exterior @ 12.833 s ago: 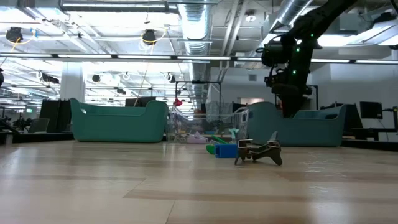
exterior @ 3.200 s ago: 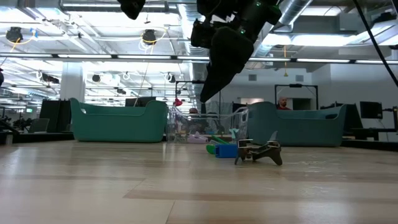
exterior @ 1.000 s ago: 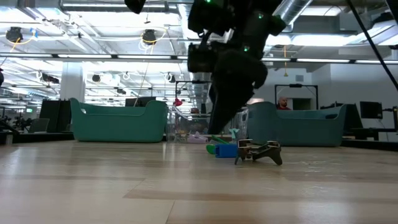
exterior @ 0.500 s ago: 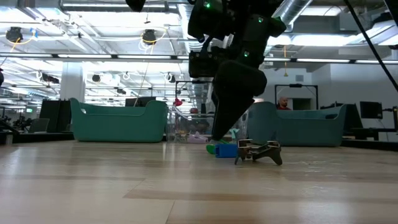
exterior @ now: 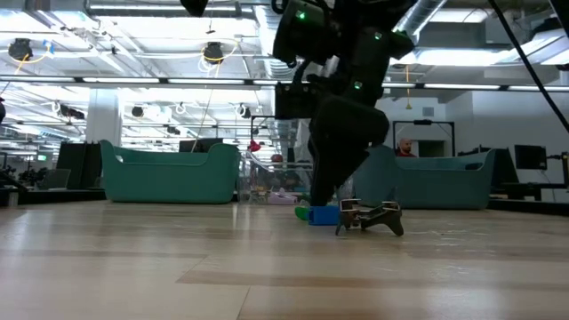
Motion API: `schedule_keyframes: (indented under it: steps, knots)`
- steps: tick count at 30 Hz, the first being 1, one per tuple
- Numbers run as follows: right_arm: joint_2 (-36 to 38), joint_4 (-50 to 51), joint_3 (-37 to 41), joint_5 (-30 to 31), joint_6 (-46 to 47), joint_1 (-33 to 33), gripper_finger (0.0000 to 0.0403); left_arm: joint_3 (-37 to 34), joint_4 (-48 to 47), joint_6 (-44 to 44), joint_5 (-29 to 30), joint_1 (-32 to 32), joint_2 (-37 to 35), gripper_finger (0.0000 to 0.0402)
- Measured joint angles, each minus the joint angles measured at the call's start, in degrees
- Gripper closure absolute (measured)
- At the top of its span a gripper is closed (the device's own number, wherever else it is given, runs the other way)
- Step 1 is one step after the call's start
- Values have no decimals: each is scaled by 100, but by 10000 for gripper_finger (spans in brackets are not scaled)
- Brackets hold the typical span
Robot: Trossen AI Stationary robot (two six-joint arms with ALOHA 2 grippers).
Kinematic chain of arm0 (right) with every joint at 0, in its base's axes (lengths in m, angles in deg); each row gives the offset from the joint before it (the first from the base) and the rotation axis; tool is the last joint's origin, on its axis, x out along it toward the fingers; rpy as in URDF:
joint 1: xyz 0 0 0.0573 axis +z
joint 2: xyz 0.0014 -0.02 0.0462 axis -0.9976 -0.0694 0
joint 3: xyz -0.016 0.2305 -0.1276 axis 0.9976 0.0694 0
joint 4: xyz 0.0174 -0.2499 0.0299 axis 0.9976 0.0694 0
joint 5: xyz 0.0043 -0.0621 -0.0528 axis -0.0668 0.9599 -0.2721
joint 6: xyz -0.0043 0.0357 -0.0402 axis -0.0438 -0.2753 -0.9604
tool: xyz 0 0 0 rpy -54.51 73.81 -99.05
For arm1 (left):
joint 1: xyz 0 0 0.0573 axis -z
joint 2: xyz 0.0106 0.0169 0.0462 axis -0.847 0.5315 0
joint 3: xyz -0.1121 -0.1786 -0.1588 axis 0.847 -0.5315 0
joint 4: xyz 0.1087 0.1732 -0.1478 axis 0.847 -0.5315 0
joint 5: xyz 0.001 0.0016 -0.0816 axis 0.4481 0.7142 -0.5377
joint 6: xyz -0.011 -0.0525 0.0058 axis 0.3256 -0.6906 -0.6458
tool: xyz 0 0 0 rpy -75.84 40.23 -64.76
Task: Pick and place Stapler, Stapler remover, tape
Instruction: Put the green stapler into the dark blue bin
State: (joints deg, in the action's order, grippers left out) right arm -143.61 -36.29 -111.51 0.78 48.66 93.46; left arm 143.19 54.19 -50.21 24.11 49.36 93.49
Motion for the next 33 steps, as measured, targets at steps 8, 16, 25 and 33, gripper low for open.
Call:
schedule_keyframes:
  steps: [8,16,25,33]
  knots:
    - [0,-58,49,-2,48,9,242,-2,44,-1,0,2,-1,380]
    - [0,-120,51,-5,48,11,296,-11,68,1,-2,1,-1,380]
    - [2,-124,51,-5,46,11,329,-11,129,-1,-2,0,1,380]
    - [63,-122,62,-7,46,9,335,-11,186,1,0,2,1,380]
